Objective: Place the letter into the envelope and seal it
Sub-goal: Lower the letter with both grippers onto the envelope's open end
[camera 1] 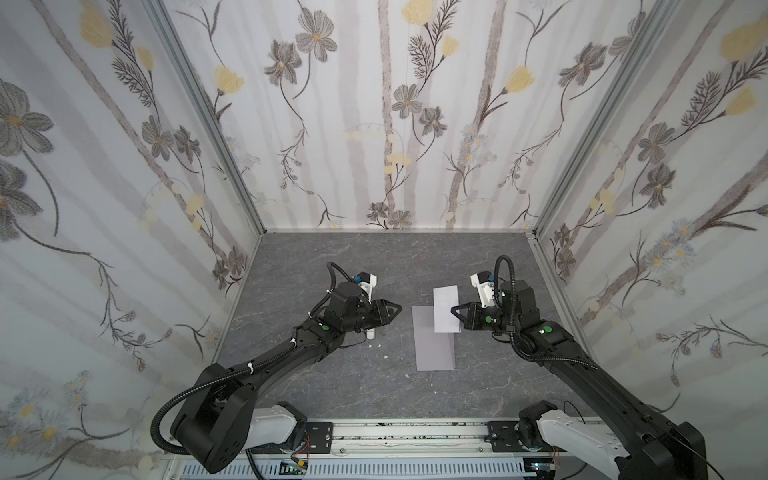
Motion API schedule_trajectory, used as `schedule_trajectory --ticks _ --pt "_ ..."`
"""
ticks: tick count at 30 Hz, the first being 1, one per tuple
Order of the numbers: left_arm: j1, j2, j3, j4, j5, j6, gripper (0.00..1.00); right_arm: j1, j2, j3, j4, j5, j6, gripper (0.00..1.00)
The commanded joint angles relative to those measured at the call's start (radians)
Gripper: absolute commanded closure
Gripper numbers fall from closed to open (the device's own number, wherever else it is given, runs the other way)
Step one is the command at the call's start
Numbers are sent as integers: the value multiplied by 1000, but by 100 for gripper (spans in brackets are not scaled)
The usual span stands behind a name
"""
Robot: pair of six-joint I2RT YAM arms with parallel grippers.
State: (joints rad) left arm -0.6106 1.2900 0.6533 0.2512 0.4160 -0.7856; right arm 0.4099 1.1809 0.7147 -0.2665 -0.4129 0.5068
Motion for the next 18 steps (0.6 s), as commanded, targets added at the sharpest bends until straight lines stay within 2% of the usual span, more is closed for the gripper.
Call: schedule_trajectory --ticks 1,7,18 --pt "-27 33 -28 123 -106 -20 66 18 32 -9 -56 122 -2 100" --pt "-73 153 -67 226 -119 -56 69 62 112 12 -85 196 7 100" --pt "-126 350 -41 324 -103 -86 69 105 242 102 -181 301 -9 100"
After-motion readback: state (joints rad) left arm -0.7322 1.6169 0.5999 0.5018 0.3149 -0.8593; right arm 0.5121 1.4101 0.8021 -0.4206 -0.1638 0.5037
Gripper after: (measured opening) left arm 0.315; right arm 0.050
